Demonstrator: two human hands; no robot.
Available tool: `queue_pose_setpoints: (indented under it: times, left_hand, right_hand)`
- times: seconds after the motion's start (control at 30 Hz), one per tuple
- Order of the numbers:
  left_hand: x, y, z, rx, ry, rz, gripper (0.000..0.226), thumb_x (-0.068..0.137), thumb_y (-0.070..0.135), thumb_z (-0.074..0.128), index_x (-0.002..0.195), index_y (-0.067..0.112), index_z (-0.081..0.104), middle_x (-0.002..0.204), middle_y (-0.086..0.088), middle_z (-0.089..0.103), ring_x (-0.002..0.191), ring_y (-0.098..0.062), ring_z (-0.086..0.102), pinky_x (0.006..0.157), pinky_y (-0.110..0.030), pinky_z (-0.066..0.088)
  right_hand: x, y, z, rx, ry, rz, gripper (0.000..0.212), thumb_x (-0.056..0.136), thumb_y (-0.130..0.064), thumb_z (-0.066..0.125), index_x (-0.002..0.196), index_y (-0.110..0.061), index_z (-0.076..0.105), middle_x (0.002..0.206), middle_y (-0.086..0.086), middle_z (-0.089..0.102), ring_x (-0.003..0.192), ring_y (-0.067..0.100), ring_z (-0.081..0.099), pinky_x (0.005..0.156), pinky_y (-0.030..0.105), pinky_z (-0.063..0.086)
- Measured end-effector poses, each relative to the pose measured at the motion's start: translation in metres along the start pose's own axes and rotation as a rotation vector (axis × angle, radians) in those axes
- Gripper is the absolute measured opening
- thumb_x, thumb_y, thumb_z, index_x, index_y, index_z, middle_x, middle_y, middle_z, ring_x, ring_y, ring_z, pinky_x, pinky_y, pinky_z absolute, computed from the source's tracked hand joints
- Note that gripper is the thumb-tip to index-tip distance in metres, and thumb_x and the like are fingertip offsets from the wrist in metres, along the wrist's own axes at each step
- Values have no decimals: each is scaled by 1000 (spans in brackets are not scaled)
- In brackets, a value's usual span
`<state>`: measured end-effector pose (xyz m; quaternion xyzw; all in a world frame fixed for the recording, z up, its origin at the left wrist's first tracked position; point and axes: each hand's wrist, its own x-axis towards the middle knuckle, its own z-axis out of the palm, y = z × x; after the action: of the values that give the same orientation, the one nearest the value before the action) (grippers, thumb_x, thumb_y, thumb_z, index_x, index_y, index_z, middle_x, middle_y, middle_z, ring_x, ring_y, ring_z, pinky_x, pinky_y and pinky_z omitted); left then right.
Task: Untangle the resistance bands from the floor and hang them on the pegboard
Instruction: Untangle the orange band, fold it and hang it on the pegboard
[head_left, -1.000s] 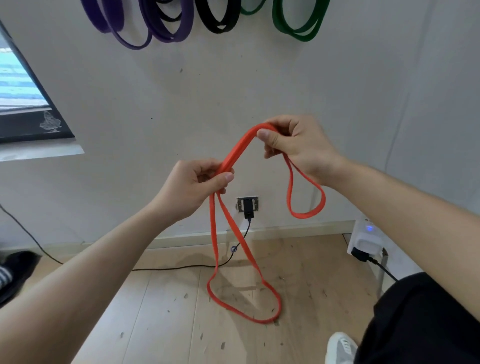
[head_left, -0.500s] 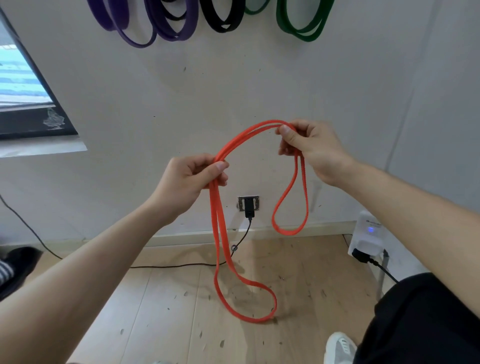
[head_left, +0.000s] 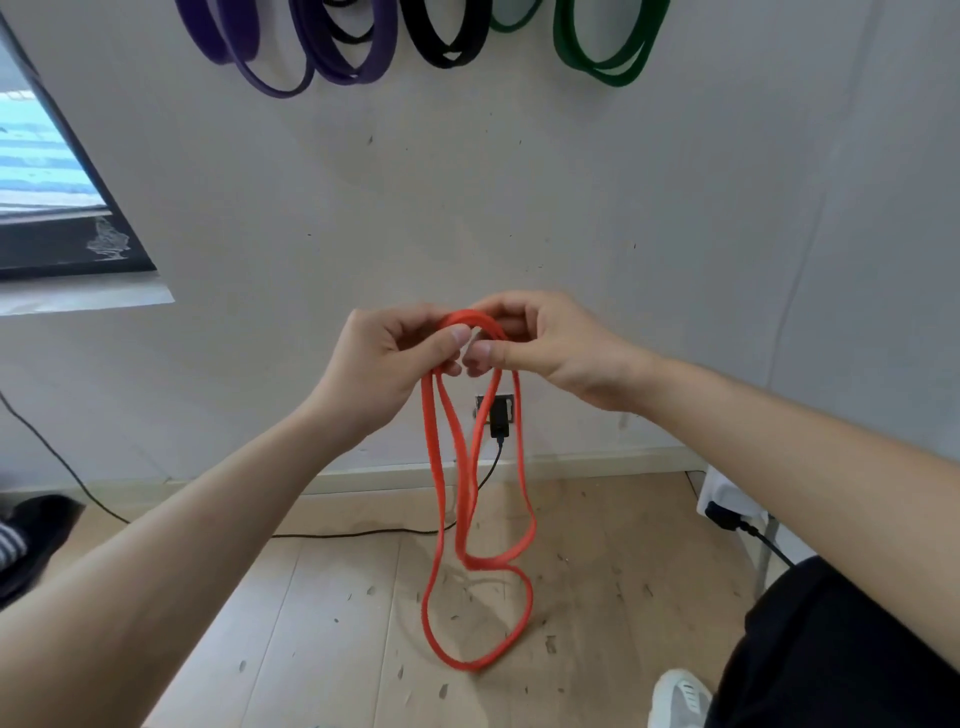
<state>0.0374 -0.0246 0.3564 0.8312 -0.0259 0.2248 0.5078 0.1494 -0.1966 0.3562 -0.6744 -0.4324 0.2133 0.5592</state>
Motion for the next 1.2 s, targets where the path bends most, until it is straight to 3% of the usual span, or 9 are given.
queue_pose_setpoints:
  times: [0.17, 0.43, 0.6, 0.8, 0.9, 1.03, 1.2]
  left_hand:
    - [-4, -9, -9, 72, -10, -31, 11, 88, 20, 75, 99, 21, 79, 82, -7, 77, 76, -23, 75, 78, -39, 63]
    - [-5, -13, -9, 25, -159, -131, 11, 87, 14, 75, 98, 15, 77, 83, -2, 78, 80, -17, 75, 78, -23, 59]
    - [-4, -9, -8, -29, -203, -186, 9, 98, 16, 63, 95, 11, 70, 81, -5, 77, 91, -27, 75, 89, -33, 59]
    - [-2, -5, -5, -110, -128, -184, 14, 97, 12, 64, 108, 9, 72, 75, 2, 70, 76, -22, 74, 81, -32, 61]
    - [1, -2, -4, -122, -50, -188, 13, 95, 10, 67, 106, 10, 74, 75, 2, 65, 69, -19, 69, 79, -35, 61]
    - [2, -1, -4, -149, 16, -211, 14, 95, 8, 67, 103, 13, 77, 70, 5, 62, 66, -15, 63, 86, -48, 61]
    - [1, 2, -6, -144, 56, -195, 14, 93, 7, 70, 98, 15, 80, 70, 1, 64, 63, -18, 60, 81, -46, 61]
  right_hand:
    - [-1, -4, -3, -69, 83, -12, 14, 91, -8, 69, 105, -8, 71, 89, 12, 75, 83, 22, 74, 80, 31, 59]
    - [0, -14, -15, 11, 241, -153, 13, 91, -3, 66, 94, -14, 70, 78, 0, 71, 75, 14, 71, 75, 27, 57]
    - [2, -15, -29, 103, 407, -209, 10, 93, -1, 63, 99, -6, 68, 79, 6, 70, 75, 15, 69, 78, 30, 59]
    - [6, -5, -49, 160, 566, -178, 9, 95, 0, 60, 99, -4, 67, 73, 0, 70, 68, 12, 68, 77, 29, 60]
    - [3, 9, -57, 123, 500, -104, 9, 96, -2, 59, 95, -7, 66, 73, 2, 71, 68, 14, 68, 77, 32, 58]
    - [-5, 27, -68, 10, 272, 44, 8, 97, -4, 58, 101, -3, 64, 79, 8, 70, 72, 18, 69, 79, 36, 52]
    - [-12, 41, -73, -152, -27, 207, 13, 95, -14, 63, 106, -9, 67, 92, 14, 75, 90, 26, 72, 89, 38, 52]
